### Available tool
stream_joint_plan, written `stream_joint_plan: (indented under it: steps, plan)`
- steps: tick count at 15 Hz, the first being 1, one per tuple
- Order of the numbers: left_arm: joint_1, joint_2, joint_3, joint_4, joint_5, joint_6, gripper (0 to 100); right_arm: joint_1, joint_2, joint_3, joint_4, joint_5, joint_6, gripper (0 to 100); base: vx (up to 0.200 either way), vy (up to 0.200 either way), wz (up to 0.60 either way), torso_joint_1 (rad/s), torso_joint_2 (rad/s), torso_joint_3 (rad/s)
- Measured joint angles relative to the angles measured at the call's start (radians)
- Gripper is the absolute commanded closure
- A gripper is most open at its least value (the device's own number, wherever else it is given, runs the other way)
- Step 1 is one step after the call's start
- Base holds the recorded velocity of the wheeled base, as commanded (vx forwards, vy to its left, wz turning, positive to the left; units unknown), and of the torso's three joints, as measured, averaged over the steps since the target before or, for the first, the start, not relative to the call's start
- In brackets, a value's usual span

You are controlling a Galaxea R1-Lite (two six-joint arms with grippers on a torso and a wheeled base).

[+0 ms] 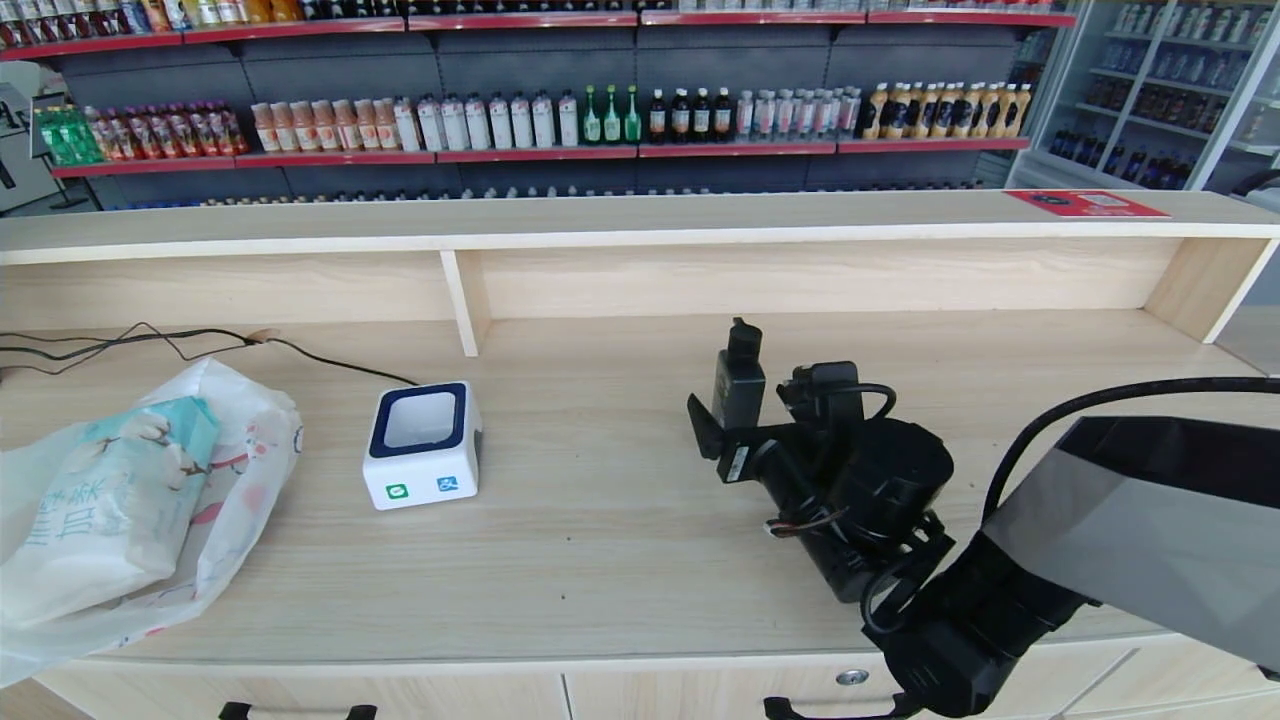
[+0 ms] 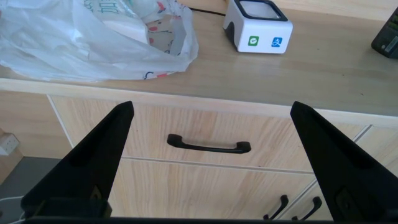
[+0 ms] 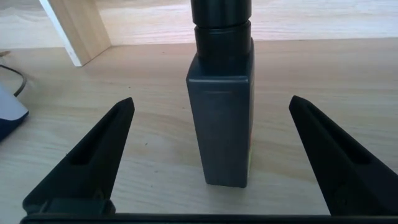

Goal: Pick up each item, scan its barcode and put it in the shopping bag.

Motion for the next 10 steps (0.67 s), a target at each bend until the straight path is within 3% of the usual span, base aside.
stream_joint_plan:
  steps: [10]
  plan:
    - [0.000,0.000,0.000,0.000,0.000,0.000,0,-0.037,0.088,-0.127,0.000,0.015,-0.004,0,0.000,0.000,0.00,0.000,0.00,0.000]
